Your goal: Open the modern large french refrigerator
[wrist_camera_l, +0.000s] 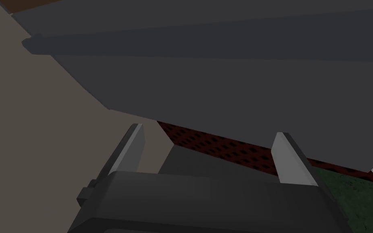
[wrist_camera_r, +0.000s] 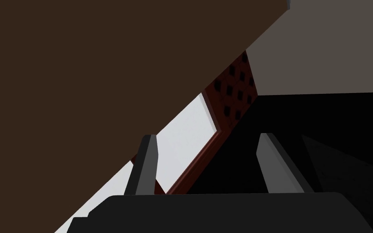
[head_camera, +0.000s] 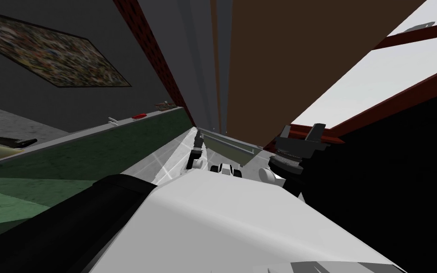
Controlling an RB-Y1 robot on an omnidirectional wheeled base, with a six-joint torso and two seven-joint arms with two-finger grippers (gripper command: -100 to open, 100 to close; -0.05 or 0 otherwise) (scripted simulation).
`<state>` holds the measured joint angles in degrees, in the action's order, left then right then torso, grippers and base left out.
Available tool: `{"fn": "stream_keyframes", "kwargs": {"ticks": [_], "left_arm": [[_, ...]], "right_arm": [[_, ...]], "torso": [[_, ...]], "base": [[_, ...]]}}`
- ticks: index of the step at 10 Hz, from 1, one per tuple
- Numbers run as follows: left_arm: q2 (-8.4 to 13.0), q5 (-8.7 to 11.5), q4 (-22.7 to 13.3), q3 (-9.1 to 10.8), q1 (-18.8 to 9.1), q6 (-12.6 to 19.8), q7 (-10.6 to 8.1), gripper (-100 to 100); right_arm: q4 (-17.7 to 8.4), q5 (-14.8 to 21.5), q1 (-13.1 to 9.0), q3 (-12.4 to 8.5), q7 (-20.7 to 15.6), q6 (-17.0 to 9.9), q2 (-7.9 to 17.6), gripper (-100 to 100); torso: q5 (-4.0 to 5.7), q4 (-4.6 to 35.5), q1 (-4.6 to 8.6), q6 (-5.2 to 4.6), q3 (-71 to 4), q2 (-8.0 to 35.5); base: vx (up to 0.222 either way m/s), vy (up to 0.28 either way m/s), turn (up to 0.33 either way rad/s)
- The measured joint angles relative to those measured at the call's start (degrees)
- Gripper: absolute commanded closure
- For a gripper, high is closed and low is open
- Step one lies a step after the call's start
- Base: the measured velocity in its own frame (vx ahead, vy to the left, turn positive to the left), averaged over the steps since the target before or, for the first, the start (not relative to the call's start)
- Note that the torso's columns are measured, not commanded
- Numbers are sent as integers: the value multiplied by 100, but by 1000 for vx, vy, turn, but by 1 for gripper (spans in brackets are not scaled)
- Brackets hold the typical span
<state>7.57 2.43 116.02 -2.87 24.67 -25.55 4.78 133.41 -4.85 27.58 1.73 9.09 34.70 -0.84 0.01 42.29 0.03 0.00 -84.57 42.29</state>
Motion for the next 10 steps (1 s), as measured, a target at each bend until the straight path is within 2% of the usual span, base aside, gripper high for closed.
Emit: {"fn": "stream_keyframes", "kwargs": {"ticks": [2,6,10], "left_arm": [[41,-51,-392,-1,-157,-125,50,-100],[49,-168,-980,-81,-237,-385,177,-100],[121,-227,-1530,-78,-363,-626,227,-100]], "right_arm": [[0,0,0,0,0,0,0,0],[0,0,0,0,0,0,0,0],[0,0,0,0,0,0,0,0]], "torso": [[-1,-1,-5,0,-2,-3],[-1,0,-4,0,0,-1],[0,-1,-2,1,-1,-1]], "base": [[56,-25,-36],[40,-21,-16],[43,-19,-22]]}}
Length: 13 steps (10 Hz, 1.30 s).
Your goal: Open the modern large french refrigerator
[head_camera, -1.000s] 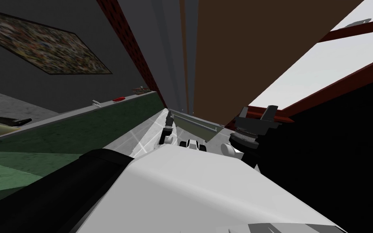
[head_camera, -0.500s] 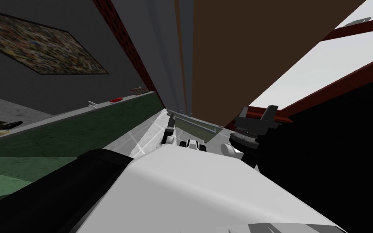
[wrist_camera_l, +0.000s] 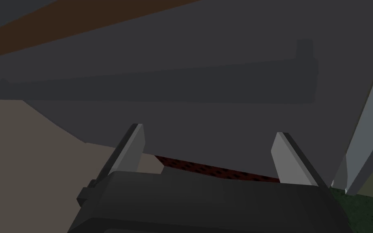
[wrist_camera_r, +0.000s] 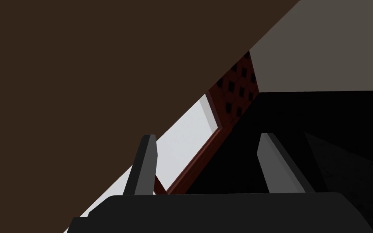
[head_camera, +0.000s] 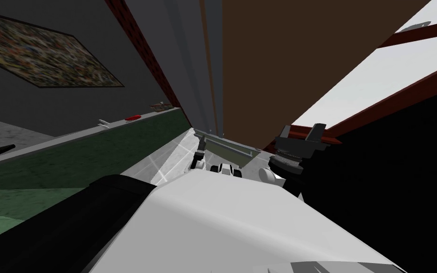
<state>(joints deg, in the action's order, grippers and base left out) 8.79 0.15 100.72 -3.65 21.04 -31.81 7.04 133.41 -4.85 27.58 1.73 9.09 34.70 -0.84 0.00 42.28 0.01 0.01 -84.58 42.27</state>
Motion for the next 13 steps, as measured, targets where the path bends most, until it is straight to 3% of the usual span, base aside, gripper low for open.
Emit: {"fn": "stream_keyframes", "kwargs": {"ticks": [13], "left_arm": [[4,-251,-1874,-67,-414,-675,234,-100]], "right_arm": [[0,0,0,0,0,0,0,0]], "torso": [[-1,2,-3,-1,4,4]], "base": [[38,-18,-20]]}}
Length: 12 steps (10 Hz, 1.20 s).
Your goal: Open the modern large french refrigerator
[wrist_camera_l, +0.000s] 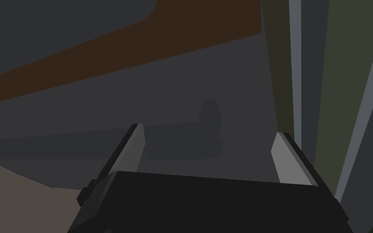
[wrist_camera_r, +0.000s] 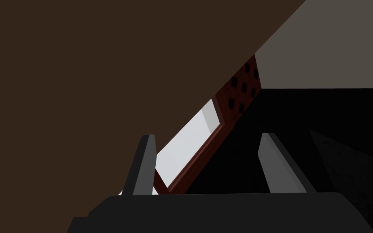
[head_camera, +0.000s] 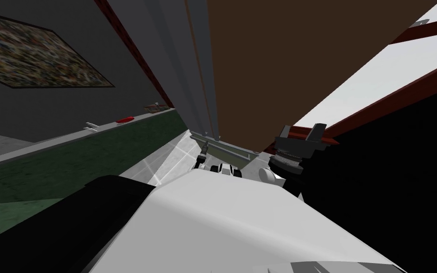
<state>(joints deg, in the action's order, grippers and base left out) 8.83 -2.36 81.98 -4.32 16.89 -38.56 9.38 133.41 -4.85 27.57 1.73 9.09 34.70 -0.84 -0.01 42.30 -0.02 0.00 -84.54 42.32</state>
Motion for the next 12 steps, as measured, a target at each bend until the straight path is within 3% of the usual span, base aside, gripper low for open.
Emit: {"fn": "stream_keyframes", "kwargs": {"ticks": [8,12], "left_arm": [[-99,-161,-1304,-42,-276,-470,151,-100],[-150,-227,-1777,-64,-358,-613,206,-100]], "right_arm": [[0,0,0,0,0,0,0,0],[0,0,0,0,0,0,0,0]], "torso": [[1,-1,4,0,-3,-4],[1,-1,2,0,-2,-2]], "base": [[36,-16,-22],[5,7,-21]]}}
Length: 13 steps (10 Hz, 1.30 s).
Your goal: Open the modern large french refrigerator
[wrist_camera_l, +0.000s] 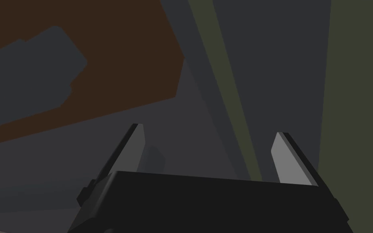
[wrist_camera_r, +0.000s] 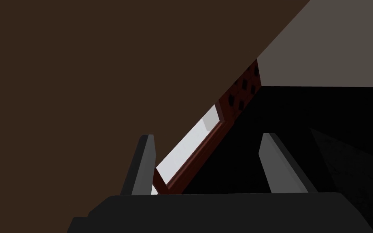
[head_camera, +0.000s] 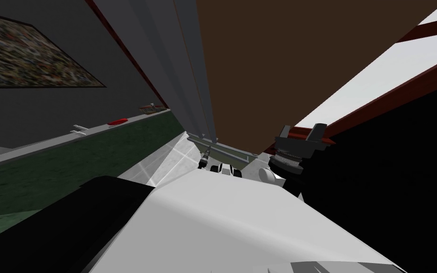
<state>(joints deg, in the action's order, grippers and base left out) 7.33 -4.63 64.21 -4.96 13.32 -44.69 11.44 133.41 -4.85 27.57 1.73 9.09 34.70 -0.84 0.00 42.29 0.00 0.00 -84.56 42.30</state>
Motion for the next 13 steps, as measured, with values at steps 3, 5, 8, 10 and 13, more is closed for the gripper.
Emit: {"fn": "stream_keyframes", "kwargs": {"ticks": [3,5,8,10,13], "left_arm": [[-35,-36,-357,-6,-76,-115,33,-100],[-76,-75,-663,-17,-133,-228,65,-100],[-93,-88,-797,-19,-169,-273,80,-100],[-93,-88,-800,-19,-171,-273,80,-100],[-93,-88,-800,-19,-170,-273,80,-100]], "right_arm": [[0,0,0,0,0,0,0,0],[0,0,0,0,0,0,0,0],[0,0,0,0,0,0,0,0],[0,0,0,0,0,0,0,0],[0,0,0,0,0,0,0,0]], "torso": [[0,0,1,0,-1,-1],[0,0,-1,0,-1,-1],[0,0,1,0,-1,-1],[1,0,4,1,1,2],[-1,-1,-3,0,-2,-3]], "base": [[4,6,-17],[5,6,-17],[4,5,-15],[-7,-10,28],[0,0,0]]}}
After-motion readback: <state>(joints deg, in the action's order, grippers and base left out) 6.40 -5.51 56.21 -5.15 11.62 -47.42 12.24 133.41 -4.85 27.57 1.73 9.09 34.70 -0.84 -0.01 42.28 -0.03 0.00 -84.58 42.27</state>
